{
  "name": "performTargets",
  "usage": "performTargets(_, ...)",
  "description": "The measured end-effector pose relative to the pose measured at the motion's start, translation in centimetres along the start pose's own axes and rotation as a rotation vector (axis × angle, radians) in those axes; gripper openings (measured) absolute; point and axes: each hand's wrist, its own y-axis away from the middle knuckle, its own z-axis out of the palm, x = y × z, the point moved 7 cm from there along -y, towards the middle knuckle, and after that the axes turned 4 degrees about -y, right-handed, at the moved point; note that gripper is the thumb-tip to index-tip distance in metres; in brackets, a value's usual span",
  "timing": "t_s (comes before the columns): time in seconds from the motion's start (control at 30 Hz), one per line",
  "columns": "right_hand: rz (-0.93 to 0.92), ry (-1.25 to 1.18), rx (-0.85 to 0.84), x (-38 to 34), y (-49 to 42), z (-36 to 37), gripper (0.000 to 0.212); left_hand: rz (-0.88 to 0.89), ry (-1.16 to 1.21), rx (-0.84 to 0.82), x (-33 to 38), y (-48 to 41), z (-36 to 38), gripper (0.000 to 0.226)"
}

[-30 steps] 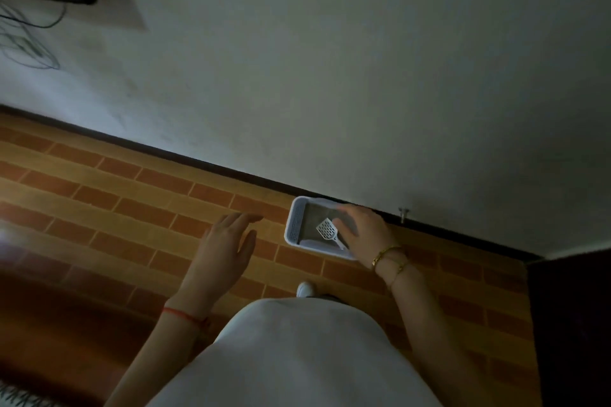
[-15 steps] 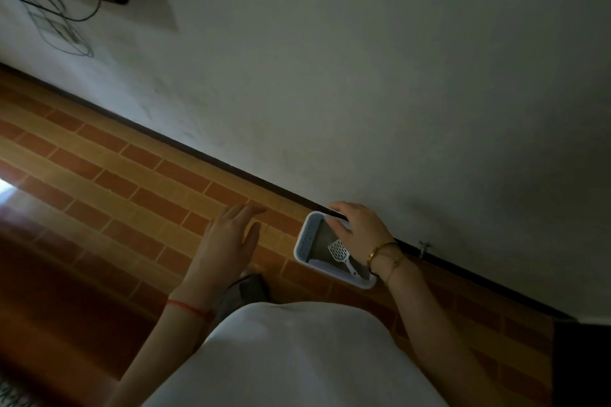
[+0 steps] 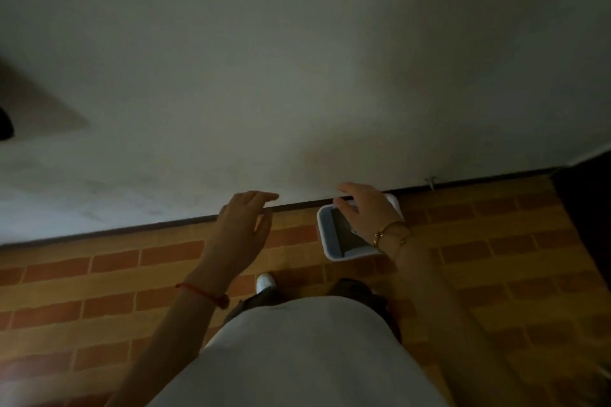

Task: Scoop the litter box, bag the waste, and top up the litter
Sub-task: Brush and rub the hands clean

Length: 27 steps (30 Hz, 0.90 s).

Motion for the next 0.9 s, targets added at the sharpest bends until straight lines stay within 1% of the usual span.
performTargets(0.1,0.081,-0.069,0.081,-0.6,-0.1,1.6,0.044,0.101,-0.026,-0.045,-2.3,-1.8,-1.3,0.032)
performTargets(0.2,0.156,-0.109,0.134,-0.7,-0.2,3.1,0.043,0.157,-0.048,-0.075,-4.0,-3.1,-2.0,0.031)
performTargets(0.33,0.183,-0.114,0.147,-0.1,-1.0,5.2,0.039,0.158,-0.047,-0.087,-6.2,-4.8,-1.4,0.032)
performTargets(0.47,0.194,-0.092,0.103,1.1,-2.4,7.1,0.040,0.131,-0.044,-0.100,-7.7,-5.7,0.6,0.032)
performTargets(0.67,0.191,-0.012,0.108,4.6,-5.8,10.9,0.038,0.038,0.027,-0.091,-11.2,-6.8,6.0,0.033)
performTargets(0.9,0.209,0.040,0.119,11.8,-11.8,17.5,0.036,-0.017,0.048,-0.134,-17.6,-9.4,16.9,0.032)
